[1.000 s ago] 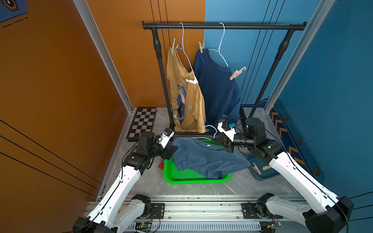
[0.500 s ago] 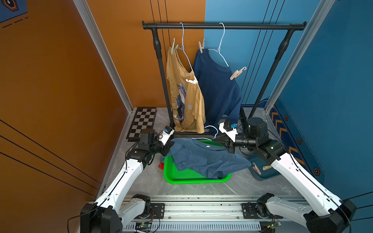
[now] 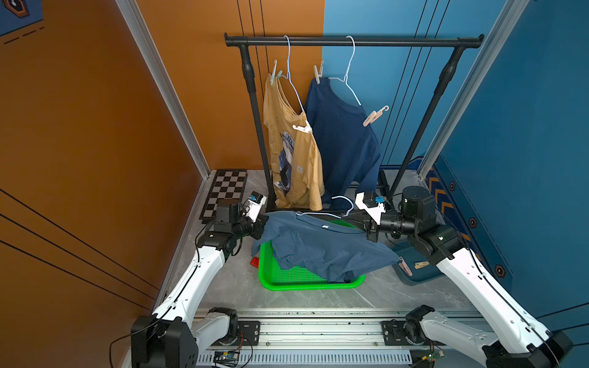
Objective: Remove the clothespins securing t-shirts to the hanger
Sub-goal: Remove the T-shirt from the hanger.
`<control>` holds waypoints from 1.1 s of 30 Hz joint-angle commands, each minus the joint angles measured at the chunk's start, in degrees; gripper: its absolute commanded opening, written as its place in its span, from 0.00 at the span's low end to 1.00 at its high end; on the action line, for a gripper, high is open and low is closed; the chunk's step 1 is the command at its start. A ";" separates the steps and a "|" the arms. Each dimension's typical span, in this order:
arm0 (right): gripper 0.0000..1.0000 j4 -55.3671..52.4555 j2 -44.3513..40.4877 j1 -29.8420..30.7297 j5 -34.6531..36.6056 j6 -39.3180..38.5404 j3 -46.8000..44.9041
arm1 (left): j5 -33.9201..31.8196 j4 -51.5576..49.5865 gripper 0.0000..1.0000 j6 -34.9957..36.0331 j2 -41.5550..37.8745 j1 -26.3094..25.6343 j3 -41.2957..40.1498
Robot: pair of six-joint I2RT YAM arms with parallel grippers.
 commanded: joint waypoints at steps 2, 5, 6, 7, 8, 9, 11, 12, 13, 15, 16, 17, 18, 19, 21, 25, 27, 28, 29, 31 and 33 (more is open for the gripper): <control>0.00 0.28 -3.98 -2.95 -2.57 0.21 -0.83 | -2.39 0.09 0.00 -6.84 0.61 4.05 1.01; 0.00 0.53 -5.59 -4.88 -3.52 0.86 -1.45 | -1.87 0.01 0.00 -7.82 0.64 5.42 1.05; 0.00 0.56 -5.92 -5.41 -3.92 1.09 -1.57 | -1.69 -0.06 0.00 -7.90 0.63 5.77 1.14; 0.00 0.65 -6.28 -5.99 -4.08 1.26 -1.70 | -1.58 0.00 0.00 -8.06 0.62 6.04 1.24; 0.00 0.80 -6.59 -6.48 -4.29 1.47 -1.87 | -1.46 -0.02 0.00 -8.14 0.55 6.29 1.32; 0.00 1.07 -6.84 -6.90 -4.56 1.77 -2.09 | -1.32 0.00 0.00 -8.21 0.52 6.35 1.36; 0.00 1.86 -7.15 -7.55 -4.57 2.37 -2.33 | -0.28 -0.04 0.00 -8.02 0.22 6.44 1.75; 0.00 2.84 -7.06 -7.58 -4.31 3.24 -2.48 | 0.71 0.00 0.00 -8.03 0.03 6.44 1.88; 0.00 5.30 -6.84 -7.29 -4.10 5.19 -2.96 | 1.48 -0.02 0.00 -8.47 -0.24 6.16 2.23; 0.00 10.61 -6.30 -5.73 -2.06 8.55 -4.43 | 2.54 0.08 0.00 -8.97 -1.15 4.98 2.84; 0.00 12.30 -5.89 -4.34 -0.36 8.92 -4.94 | 2.42 0.05 0.00 -9.34 -1.77 4.13 3.14; 0.00 13.15 -5.30 -2.97 1.19 8.67 -4.92 | 2.32 0.09 0.00 -9.63 -2.59 3.21 3.27; 0.00 13.72 -4.49 -1.90 2.28 8.65 -4.73 | 1.91 0.07 0.00 -9.65 -3.31 2.51 3.36; 0.00 14.56 -3.60 -1.01 3.13 8.60 -4.40 | 1.57 0.02 0.00 -9.78 -4.27 1.74 3.29; 0.00 16.80 -1.83 0.56 4.29 8.97 -4.08 | 0.89 0.06 0.00 -10.37 -5.87 0.77 3.21; 0.00 20.82 1.96 4.41 7.26 9.12 -2.66 | -0.09 -0.04 0.00 -11.41 -8.77 -0.64 3.01; 0.00 23.11 4.04 6.42 9.54 9.16 -1.88 | -1.51 -0.05 0.00 -11.82 -9.84 -1.08 2.53; 0.00 24.77 5.00 7.40 10.59 9.07 -1.80 | -2.15 0.07 0.00 -12.10 -10.22 -1.40 2.33; 0.00 26.57 6.19 8.39 11.62 9.02 -1.63 | -2.64 0.02 0.00 -12.16 -10.45 -1.81 2.28; 0.00 29.82 8.33 10.16 13.40 8.95 -1.10 | -2.86 0.00 0.00 -12.12 -10.75 -2.74 2.07; 0.00 31.67 10.41 11.80 15.23 8.68 -0.02 | -3.23 0.00 0.00 -12.02 -11.16 -3.49 1.82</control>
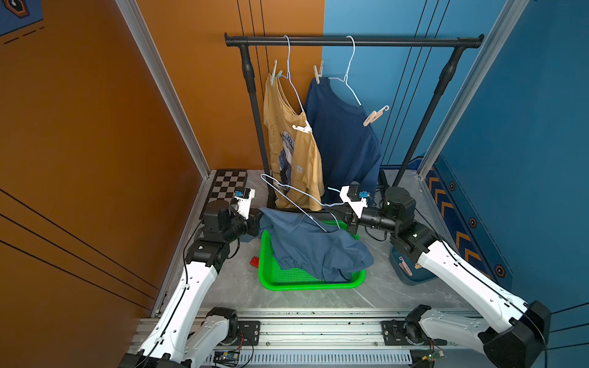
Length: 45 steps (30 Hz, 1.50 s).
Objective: Remove the clothespins securing t-shirts to the hanger
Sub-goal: Remove the T-shirt from the hanger, then place the T-shirt in the basket.
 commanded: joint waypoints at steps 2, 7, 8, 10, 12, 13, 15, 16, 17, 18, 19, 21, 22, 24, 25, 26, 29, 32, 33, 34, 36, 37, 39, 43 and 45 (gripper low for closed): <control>0.00 9.52 3.31 2.70 5.30 0.59 4.43 | -2.21 -0.41 0.00 -0.66 -1.57 -1.60 0.42; 0.00 16.36 8.08 4.16 6.47 3.63 7.66 | -3.41 -0.42 0.00 -0.74 -2.39 -4.16 0.00; 0.00 17.39 8.77 4.38 6.29 4.17 8.35 | -3.89 -0.35 0.00 -0.91 -2.50 -4.81 -0.17; 0.00 18.78 10.49 4.99 6.29 5.01 9.98 | -4.74 -0.43 0.00 -0.93 -2.80 -6.24 -0.37; 0.00 19.66 11.73 5.37 6.64 5.34 11.31 | -5.57 -0.43 0.00 -1.01 -3.17 -7.42 -0.62; 0.00 20.32 12.05 5.40 6.81 5.62 11.72 | -6.03 -0.36 0.00 -1.27 -3.44 -8.15 -0.67; 0.00 21.38 12.26 5.40 7.55 5.74 11.92 | -6.64 -0.39 0.00 -1.69 -3.69 -9.82 -0.54; 0.00 21.41 12.11 5.40 8.05 5.59 12.00 | -6.67 -0.48 0.00 -2.02 -3.78 -10.86 -0.20; 0.00 21.29 11.88 5.32 8.42 5.23 11.80 | -7.10 -0.47 0.00 -2.42 -3.89 -11.91 0.17; 0.00 21.05 11.52 5.23 9.12 4.80 11.75 | -7.97 -0.41 0.00 -3.19 -3.96 -13.25 0.60; 0.00 20.74 10.91 5.10 9.80 4.26 11.49 | -8.56 -0.48 0.00 -4.02 -3.95 -14.83 1.03; 0.00 20.15 9.69 4.59 10.74 3.73 10.63 | -10.22 -0.41 0.00 -4.27 -3.57 -18.37 2.00; 0.00 19.77 8.93 4.16 10.92 3.74 10.11 | -11.66 -0.36 0.00 -4.35 -3.20 -20.71 2.58; 0.00 19.71 7.44 3.33 11.26 3.77 8.99 | -14.11 -0.15 0.00 -4.40 -1.43 -25.32 3.87; 0.00 19.72 6.54 2.93 11.61 3.70 8.20 | -14.94 0.36 0.00 -4.85 -0.19 -27.67 4.65; 0.00 19.70 5.75 2.49 11.92 3.70 7.68 | -15.07 1.34 0.00 -5.48 0.98 -29.54 5.05; 0.00 19.45 3.41 0.65 12.24 3.96 6.26 | -15.19 8.62 0.00 -7.91 4.70 -34.72 5.43; 0.00 18.21 1.57 -0.83 11.73 4.15 5.58 | -15.46 13.63 0.00 -8.67 7.92 -37.46 5.36; 0.00 17.68 1.00 -1.17 11.69 4.07 5.27 | -15.48 14.00 0.00 -8.60 8.97 -37.65 5.49; 0.00 17.23 0.42 -1.51 11.47 4.00 5.00 | -15.66 14.00 0.00 -8.62 9.97 -37.64 5.51; 0.00 16.71 -0.63 -2.06 11.06 4.03 4.35 | -16.59 13.39 0.00 -8.08 10.57 -37.34 4.71; 0.00 16.37 -1.05 -2.32 10.86 4.02 3.98 | -17.68 12.41 0.00 -7.45 10.51 -37.08 4.14; 0.00 15.69 -1.84 -2.55 10.63 3.90 3.47 | -19.69 9.26 0.00 -6.11 10.01 -35.93 3.03; 0.00 14.65 -3.02 -2.78 9.82 3.99 2.23 | -24.46 0.06 0.00 -3.69 9.47 -33.76 0.87; 0.00 13.72 -3.40 -2.78 8.69 4.18 1.81 | -24.69 -2.92 0.00 -4.54 10.70 -32.43 -0.55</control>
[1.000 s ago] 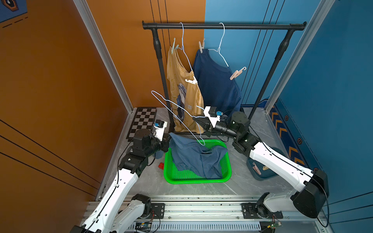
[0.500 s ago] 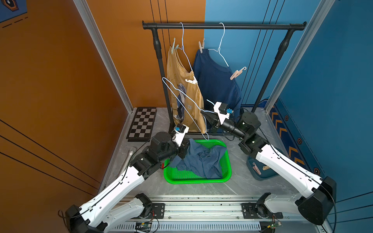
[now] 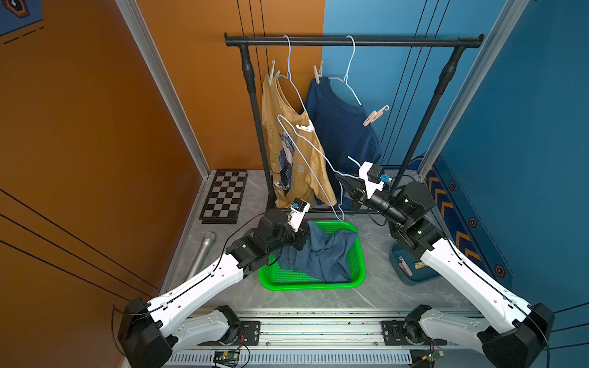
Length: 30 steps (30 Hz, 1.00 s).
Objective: Remove the clothespins securing t-shirts to the hanger
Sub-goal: Place the T-shirt in the basket.
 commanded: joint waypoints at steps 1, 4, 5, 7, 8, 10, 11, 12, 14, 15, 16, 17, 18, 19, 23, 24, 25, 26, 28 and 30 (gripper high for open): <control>0.00 -2.05 -1.85 -0.30 -1.85 0.44 -1.17 | -2.82 -8.37 0.00 0.26 1.59 2.04 -3.34; 0.00 -2.51 -2.98 -0.30 -2.36 0.84 -2.70 | -0.37 -8.25 0.00 -1.18 5.10 2.30 -5.59; 0.00 -2.84 -3.41 -0.37 -2.33 0.83 -3.09 | -0.22 -8.22 0.00 -1.28 6.45 2.30 -5.82; 0.00 -3.77 -4.42 -0.46 -2.32 0.76 -4.18 | 0.25 -8.22 0.00 -1.00 9.68 2.30 -6.01; 0.00 -4.01 -4.82 -0.49 -2.27 0.74 -4.64 | 0.77 -8.29 0.00 -0.74 11.33 2.30 -5.81; 0.00 -4.66 -6.02 -0.66 -2.08 0.74 -5.82 | 3.35 -8.30 0.00 -0.43 14.71 2.64 -4.99; 0.00 -4.96 -6.47 -0.78 -1.83 0.66 -6.23 | 4.13 -8.32 0.00 -0.41 16.05 2.75 -4.59; 0.00 -5.28 -7.08 -0.98 -1.71 0.67 -6.71 | 5.17 -8.38 0.00 -0.41 17.51 2.74 -4.21; 0.00 -5.86 -8.15 -1.56 -1.47 0.71 -7.35 | 6.49 -8.36 0.00 -0.41 19.81 2.78 -3.69; 0.00 -6.42 -8.76 -1.96 -1.44 0.67 -7.60 | 7.00 -8.38 0.00 -0.44 20.95 2.75 -3.43; 0.00 -7.07 -9.35 -2.29 -1.36 0.66 -7.72 | 7.74 -8.37 0.00 -0.41 21.81 2.71 -3.18; 0.00 -7.90 -9.99 -2.72 -1.19 0.73 -8.05 | 8.25 -8.47 0.00 -0.17 22.71 2.73 -2.96; 0.00 -8.93 -10.77 -3.18 -1.33 0.82 -8.23 | 8.56 -8.47 0.00 -0.02 23.50 2.75 -2.71; 0.00 -9.99 -11.43 -3.48 -1.59 0.74 -8.40 | 8.85 -8.49 0.00 0.03 24.01 2.78 -2.70; 0.00 -15.66 -15.04 -4.25 -2.06 -0.46 -9.51 | 9.54 -8.61 0.00 0.21 24.79 2.74 -2.04; 0.00 -16.76 -16.03 -4.50 -2.01 -0.63 -9.85 | 9.31 -8.73 0.02 0.17 24.21 2.74 -1.94; 0.00 -17.55 -16.79 -4.73 -1.97 -0.59 -10.14 | 9.11 -8.82 0.06 -0.03 23.45 2.79 -1.79; 0.00 -18.30 -17.62 -4.94 -1.98 -0.59 -10.50 | 9.04 -9.06 0.15 -0.27 22.68 2.98 -1.62; 0.00 -19.90 -18.94 -5.13 -1.92 -0.64 -10.96 | 8.47 -10.53 0.36 -0.58 20.84 3.35 -0.96; 0.00 -21.85 -20.26 -5.14 -1.72 -0.82 -11.36 | 7.23 -12.72 0.47 -0.42 18.63 3.40 -0.31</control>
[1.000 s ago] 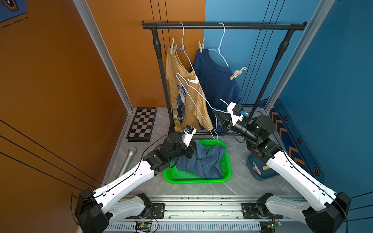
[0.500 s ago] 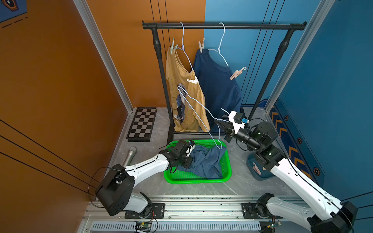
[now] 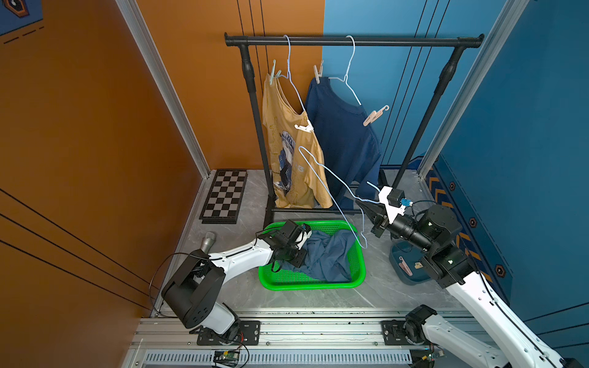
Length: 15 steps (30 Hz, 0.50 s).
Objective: Remove the clothespins securing t-shirts to the hanger
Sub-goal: Place the T-shirt in the basket.
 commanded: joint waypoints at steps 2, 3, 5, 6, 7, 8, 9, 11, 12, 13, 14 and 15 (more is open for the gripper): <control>0.00 -5.80 -2.89 -0.31 0.46 -0.65 -1.60 | -2.61 -5.83 0.55 0.53 -5.63 0.33 2.75; 0.00 -6.32 -3.59 -0.31 0.72 -0.46 -2.01 | -3.79 -7.07 0.59 0.81 -7.23 0.23 2.81; 0.00 -7.50 -4.59 -0.26 1.44 0.02 -2.67 | -5.48 -9.28 0.67 1.34 -10.32 0.33 3.01; 0.00 -8.28 -5.12 -0.23 1.61 0.17 -3.01 | -6.27 -10.46 0.71 1.75 -12.02 0.41 3.23; 0.00 -8.91 -5.46 -0.22 1.77 0.29 -3.25 | -7.25 -11.52 0.74 2.01 -13.50 0.49 3.54; 0.00 -9.64 -5.76 -0.22 1.84 0.42 -3.47 | -8.35 -12.90 0.78 2.44 -15.00 0.42 4.05; 0.00 -10.52 -6.05 -0.22 1.89 0.43 -3.72 | -9.02 -14.10 0.80 2.99 -16.50 0.36 4.52; 0.00 -11.90 -6.44 -0.22 2.14 0.76 -4.01 | -10.06 -16.11 0.85 4.40 -18.89 0.14 5.47; 0.00 -12.60 -6.64 -0.22 2.15 0.89 -4.10 | -10.61 -17.32 0.85 5.19 -19.98 0.01 6.22; 0.00 -13.25 -6.81 -0.23 2.13 1.19 -4.04 | -10.81 -18.20 0.85 6.14 -20.91 -0.16 6.78; 0.00 -14.17 -6.91 -0.22 2.15 1.36 -3.78 | -11.02 -18.97 0.85 7.27 -21.95 -0.44 7.44; 0.00 -15.31 -6.94 -0.22 2.28 1.41 -3.30 | -11.20 -19.30 0.85 8.37 -23.04 -0.79 7.90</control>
